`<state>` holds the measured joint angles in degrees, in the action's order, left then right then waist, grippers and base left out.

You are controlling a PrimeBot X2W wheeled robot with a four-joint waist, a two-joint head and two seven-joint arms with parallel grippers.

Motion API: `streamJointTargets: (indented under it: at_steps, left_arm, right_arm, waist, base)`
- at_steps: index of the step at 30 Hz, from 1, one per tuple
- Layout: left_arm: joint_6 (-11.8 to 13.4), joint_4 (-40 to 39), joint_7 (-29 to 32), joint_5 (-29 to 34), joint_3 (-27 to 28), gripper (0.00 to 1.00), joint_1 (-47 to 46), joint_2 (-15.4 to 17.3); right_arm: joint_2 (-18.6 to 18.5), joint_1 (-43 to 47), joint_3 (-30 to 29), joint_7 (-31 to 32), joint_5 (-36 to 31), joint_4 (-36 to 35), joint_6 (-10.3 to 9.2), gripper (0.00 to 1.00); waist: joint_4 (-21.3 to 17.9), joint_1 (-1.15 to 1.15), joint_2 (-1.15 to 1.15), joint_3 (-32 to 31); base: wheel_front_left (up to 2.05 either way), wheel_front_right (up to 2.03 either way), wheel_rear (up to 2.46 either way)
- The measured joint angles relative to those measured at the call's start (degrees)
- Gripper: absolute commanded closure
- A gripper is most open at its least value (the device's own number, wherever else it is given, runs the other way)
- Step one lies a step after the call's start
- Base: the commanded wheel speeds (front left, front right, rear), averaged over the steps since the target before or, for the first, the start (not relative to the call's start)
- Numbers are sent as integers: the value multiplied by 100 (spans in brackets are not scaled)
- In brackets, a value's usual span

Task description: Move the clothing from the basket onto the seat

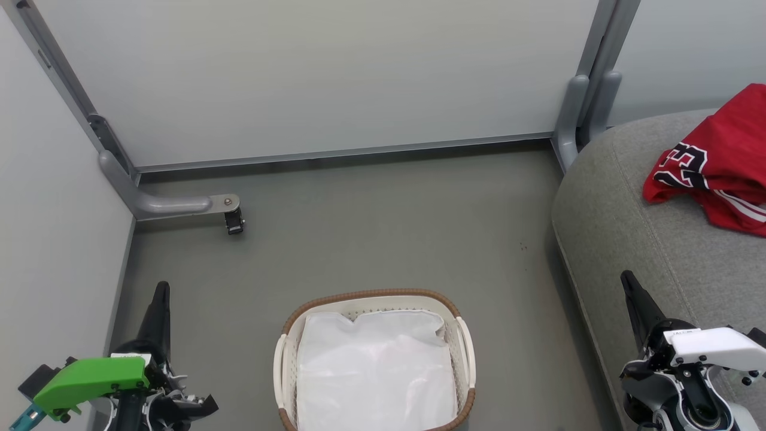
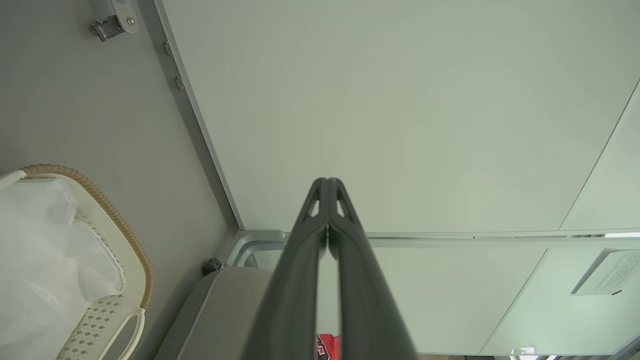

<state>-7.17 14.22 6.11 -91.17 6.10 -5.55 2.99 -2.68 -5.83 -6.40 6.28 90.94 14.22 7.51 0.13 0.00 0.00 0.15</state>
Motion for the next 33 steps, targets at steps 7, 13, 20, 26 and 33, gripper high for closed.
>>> streamJointTargets:
  at_steps: [7, 13, 20, 26, 33]
  left_arm:
    - [-23, -12, 38, -115, 48, 100, -41, -9]
    - [-23, -12, 40, -115, 48, 100, -41, -10]
    - [-23, -12, 40, -115, 49, 100, -41, -11]
    - [-23, -13, 40, -115, 51, 100, -41, -11]
    - [-23, -13, 40, -115, 52, 100, -41, -11]
  right_arm:
    - [-2, -17, -10, 26, 136, -8, 0, 100]
    - [-2, -18, -11, 26, 136, -9, 0, 100]
    - [-2, -19, -11, 26, 136, -9, 0, 100]
    - [-2, -19, -11, 26, 136, -9, 0, 100]
    - [-2, -19, -11, 26, 136, -9, 0, 100]
  waist:
    - [-14, 0, 0, 3]
    - [-14, 0, 0, 3]
    - [-14, 0, 0, 3]
    - [-14, 0, 0, 3]
    - [-14, 0, 0, 3]
  base:
    - [0, 0, 0]
    - [0, 0, 0]
    - [0, 0, 0]
    - [0, 0, 0]
    - [0, 0, 0]
